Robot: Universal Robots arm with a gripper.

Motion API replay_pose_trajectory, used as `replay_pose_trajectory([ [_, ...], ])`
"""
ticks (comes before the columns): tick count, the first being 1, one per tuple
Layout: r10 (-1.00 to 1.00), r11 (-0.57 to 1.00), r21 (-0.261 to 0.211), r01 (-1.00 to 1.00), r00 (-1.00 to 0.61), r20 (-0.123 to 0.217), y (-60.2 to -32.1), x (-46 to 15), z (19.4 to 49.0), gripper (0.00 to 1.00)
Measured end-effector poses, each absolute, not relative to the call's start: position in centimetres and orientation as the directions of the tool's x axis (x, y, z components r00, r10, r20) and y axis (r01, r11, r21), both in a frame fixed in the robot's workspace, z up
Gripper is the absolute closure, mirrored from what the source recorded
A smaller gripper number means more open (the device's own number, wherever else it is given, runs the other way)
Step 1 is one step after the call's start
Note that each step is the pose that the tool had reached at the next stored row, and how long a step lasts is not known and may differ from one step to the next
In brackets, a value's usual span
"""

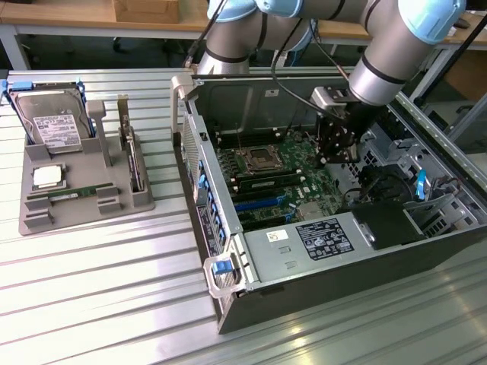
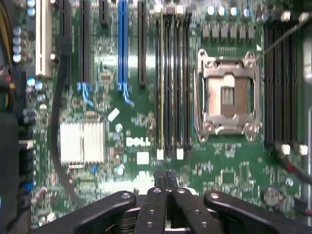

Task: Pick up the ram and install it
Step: 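Insert the ram into the slot, then press down the ram until it locks into place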

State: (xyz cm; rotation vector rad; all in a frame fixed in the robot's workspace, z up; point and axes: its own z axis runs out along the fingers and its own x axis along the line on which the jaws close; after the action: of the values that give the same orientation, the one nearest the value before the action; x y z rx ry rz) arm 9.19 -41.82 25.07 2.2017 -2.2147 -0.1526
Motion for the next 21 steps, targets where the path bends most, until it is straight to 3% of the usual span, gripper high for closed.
replay_pose_trajectory([
  [8,-0.998,0.003,0.08,-0.997,-0.008,-0.058,-41.8,9.7,28.0,0.89],
  [21,-0.998,0.003,0.079,-0.997,-0.008,-0.06,-41.8,6.7,27.2,0.89],
])
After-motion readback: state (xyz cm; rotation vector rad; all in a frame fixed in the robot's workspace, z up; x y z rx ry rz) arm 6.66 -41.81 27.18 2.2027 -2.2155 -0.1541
